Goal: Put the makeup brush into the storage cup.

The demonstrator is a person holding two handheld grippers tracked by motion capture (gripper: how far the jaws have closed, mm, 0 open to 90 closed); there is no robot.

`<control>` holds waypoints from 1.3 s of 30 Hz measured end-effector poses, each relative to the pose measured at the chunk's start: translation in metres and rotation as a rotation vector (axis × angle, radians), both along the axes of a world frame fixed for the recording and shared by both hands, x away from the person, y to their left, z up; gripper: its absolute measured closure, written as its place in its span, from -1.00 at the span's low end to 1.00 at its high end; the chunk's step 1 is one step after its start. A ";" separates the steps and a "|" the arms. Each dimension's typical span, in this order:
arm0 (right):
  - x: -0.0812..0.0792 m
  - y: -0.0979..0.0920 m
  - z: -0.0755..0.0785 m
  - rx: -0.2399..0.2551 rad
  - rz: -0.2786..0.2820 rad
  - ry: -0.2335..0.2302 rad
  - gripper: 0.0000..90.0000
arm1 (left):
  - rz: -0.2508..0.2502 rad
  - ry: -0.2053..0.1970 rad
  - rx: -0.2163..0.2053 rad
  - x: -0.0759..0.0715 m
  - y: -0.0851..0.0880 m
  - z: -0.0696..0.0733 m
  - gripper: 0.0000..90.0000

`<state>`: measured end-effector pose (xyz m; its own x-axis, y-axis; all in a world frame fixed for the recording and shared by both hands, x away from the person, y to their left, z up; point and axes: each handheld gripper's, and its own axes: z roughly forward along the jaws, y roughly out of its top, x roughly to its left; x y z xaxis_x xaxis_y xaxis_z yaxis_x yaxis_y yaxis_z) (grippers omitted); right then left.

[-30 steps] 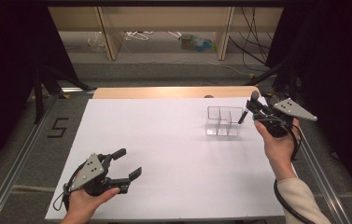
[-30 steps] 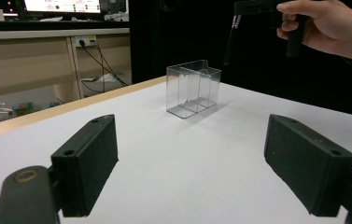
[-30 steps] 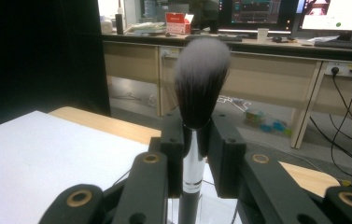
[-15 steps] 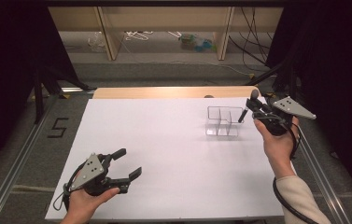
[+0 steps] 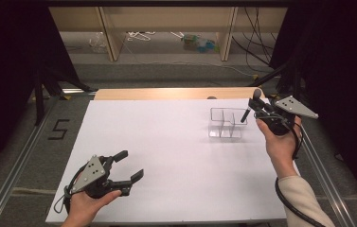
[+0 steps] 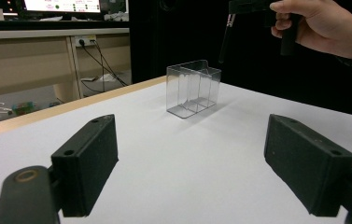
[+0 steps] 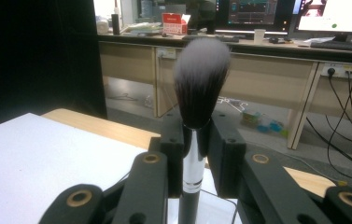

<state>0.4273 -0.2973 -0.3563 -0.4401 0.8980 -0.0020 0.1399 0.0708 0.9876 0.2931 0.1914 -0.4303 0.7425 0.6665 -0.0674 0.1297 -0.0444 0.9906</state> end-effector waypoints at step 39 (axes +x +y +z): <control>0.013 -0.001 -0.002 -0.013 -0.020 0.017 0.73 | -0.002 0.000 0.002 0.000 0.000 0.000 -0.61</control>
<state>0.4402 -0.2982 -0.3580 -0.4219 0.9066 -0.0060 0.1583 0.0802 0.9841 0.2931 0.1914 -0.4303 0.7436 0.6653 -0.0660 0.1293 -0.0462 0.9905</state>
